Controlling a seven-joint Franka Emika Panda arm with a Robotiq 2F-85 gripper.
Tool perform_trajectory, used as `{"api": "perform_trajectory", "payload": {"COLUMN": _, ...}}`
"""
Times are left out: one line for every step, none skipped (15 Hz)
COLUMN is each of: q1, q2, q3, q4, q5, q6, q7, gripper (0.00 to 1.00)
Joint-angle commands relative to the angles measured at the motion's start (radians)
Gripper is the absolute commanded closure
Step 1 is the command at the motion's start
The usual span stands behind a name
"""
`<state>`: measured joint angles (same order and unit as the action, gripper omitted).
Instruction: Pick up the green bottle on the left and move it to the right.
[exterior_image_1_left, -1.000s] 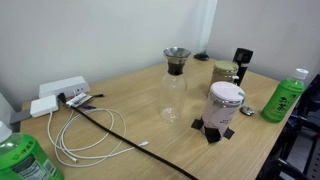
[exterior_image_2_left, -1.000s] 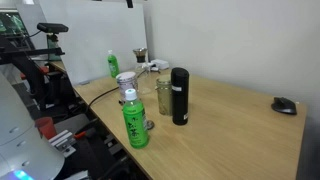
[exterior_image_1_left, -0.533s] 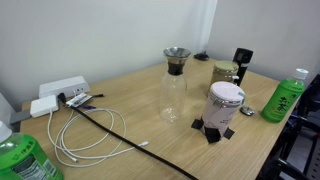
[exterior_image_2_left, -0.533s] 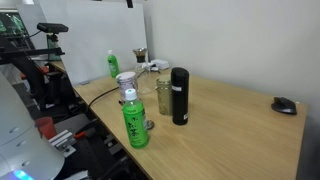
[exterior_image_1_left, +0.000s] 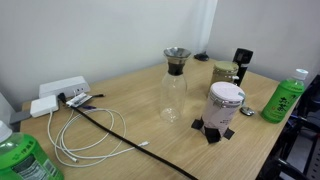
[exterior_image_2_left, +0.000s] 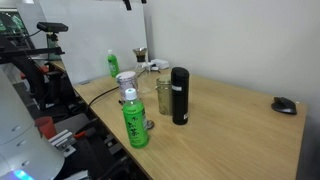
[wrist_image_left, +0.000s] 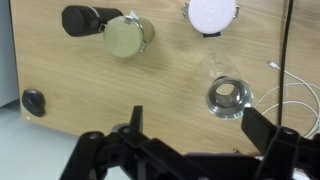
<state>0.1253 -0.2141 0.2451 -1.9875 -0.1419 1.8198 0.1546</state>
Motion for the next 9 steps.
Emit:
{"api": "perform_trajectory", "payload": {"q1": 0.053, "q2": 0.122, "q3": 0.033, "q4": 0.089, "q5": -0.06, "q6": 0.084, "q7": -0.032, "gripper": 0.0}}
{"api": "perform_trajectory", "payload": {"q1": 0.075, "q2": 0.159, "q3": 0.043, "q4": 0.113, "q5": -0.064, "q6": 0.135, "q7": -0.042, "gripper": 0.0}}
{"api": "perform_trajectory", "payload": {"q1": 0.094, "q2": 0.197, "q3": 0.052, "q4": 0.138, "q5": -0.066, "q6": 0.179, "q7": -0.048, "gripper": 0.0}}
{"api": "perform_trajectory", "payload": {"q1": 0.113, "q2": 0.233, "q3": 0.06, "q4": 0.167, "q5": -0.065, "q6": 0.212, "q7": -0.053, "gripper": 0.0}}
{"api": "perform_trajectory", "payload": {"q1": 0.13, "q2": 0.264, "q3": 0.064, "q4": 0.19, "q5": -0.057, "q6": 0.24, "q7": -0.064, "gripper": 0.0}}
{"api": "perform_trajectory", "payload": {"q1": 0.147, "q2": 0.295, "q3": 0.07, "q4": 0.215, "q5": -0.047, "q6": 0.258, "q7": -0.073, "gripper": 0.0}}
{"api": "perform_trajectory", "payload": {"q1": 0.163, "q2": 0.321, "q3": 0.073, "q4": 0.237, "q5": -0.041, "q6": 0.268, "q7": -0.08, "gripper": 0.0}}
{"api": "perform_trajectory", "payload": {"q1": 0.177, "q2": 0.343, "q3": 0.075, "q4": 0.252, "q5": -0.035, "q6": 0.273, "q7": -0.093, "gripper": 0.0}}
{"api": "perform_trajectory", "payload": {"q1": 0.18, "q2": 0.309, "q3": 0.064, "q4": 0.216, "q5": -0.047, "q6": 0.27, "q7": -0.046, "gripper": 0.0}}
